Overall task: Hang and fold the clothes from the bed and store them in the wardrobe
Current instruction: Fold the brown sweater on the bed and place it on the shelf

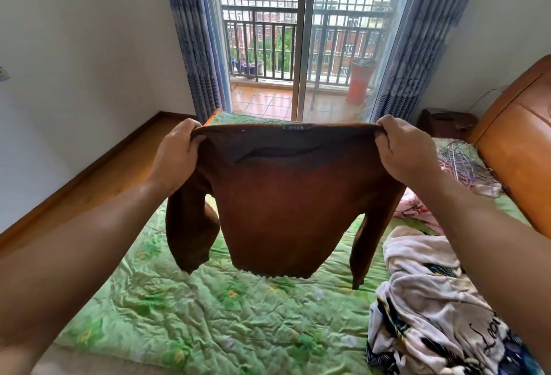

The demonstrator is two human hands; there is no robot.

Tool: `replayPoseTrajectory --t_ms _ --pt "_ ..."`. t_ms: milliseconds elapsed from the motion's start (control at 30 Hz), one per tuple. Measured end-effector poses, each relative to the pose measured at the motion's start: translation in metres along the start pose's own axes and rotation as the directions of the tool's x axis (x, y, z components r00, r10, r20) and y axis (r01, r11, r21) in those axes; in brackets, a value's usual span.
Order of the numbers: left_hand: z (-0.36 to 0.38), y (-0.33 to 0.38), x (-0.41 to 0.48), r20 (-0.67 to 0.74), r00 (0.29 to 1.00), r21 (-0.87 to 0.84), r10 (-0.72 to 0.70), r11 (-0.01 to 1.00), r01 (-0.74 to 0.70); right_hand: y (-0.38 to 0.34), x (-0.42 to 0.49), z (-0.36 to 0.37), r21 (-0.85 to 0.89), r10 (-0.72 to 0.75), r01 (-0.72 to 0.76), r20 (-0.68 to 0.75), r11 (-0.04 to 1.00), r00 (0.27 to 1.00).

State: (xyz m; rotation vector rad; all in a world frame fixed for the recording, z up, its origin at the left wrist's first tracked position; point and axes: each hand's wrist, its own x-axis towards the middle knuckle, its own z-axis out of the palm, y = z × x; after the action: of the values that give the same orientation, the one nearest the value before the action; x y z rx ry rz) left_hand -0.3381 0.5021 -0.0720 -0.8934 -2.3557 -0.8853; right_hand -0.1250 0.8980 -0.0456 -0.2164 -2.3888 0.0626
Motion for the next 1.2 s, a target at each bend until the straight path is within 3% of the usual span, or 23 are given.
replayPoseTrajectory --t_ms 100,300,467,600,700,800,933,1033,1100,1200 --pt "-0.008 0.000 -0.005 -0.028 0.998 0.033 0.056 0.998 -0.055 -0.001 -0.014 -0.001 -0.060 -0.013 0.010 -0.039 0.998 0.999" --pt "-0.017 0.018 -0.024 -0.009 0.999 -0.037 0.036 0.999 -0.036 -0.010 -0.031 -0.015 0.005 0.152 -0.152 -0.063 0.988 0.986" --pt "-0.031 0.036 -0.041 -0.076 0.997 -0.116 0.000 0.993 -0.009 -0.022 -0.045 -0.034 0.111 0.290 -0.278 -0.107 0.954 0.951" --pt "-0.040 0.049 -0.038 -0.170 0.985 -0.160 -0.021 0.987 -0.007 -0.031 -0.042 -0.048 0.176 0.293 -0.268 -0.132 0.947 0.947" --pt "-0.040 0.046 -0.032 -0.157 0.987 -0.174 -0.030 0.985 0.002 -0.032 -0.042 -0.048 0.185 0.277 -0.252 -0.128 0.950 0.952" --pt "-0.025 0.032 -0.031 -0.074 0.997 -0.105 -0.018 0.994 0.010 -0.027 -0.045 -0.032 0.153 0.297 -0.285 -0.061 0.946 0.953" --pt "0.021 -0.002 -0.040 0.161 0.987 -0.066 -0.026 0.997 0.037 -0.014 -0.061 0.015 0.143 0.330 -0.346 0.120 0.927 0.936" --pt "0.065 -0.028 -0.065 0.330 0.931 -0.028 -0.157 0.984 0.176 -0.007 -0.083 0.060 0.028 0.221 -0.232 0.213 0.972 0.952" --pt "0.093 -0.046 -0.082 0.398 0.889 0.040 -0.226 0.973 0.229 0.003 -0.097 0.094 0.050 0.144 -0.175 0.377 0.983 0.915" --pt "0.132 -0.067 -0.097 0.478 0.865 0.034 -0.153 0.987 0.156 0.022 -0.116 0.145 0.100 0.160 -0.247 0.523 0.964 0.837"
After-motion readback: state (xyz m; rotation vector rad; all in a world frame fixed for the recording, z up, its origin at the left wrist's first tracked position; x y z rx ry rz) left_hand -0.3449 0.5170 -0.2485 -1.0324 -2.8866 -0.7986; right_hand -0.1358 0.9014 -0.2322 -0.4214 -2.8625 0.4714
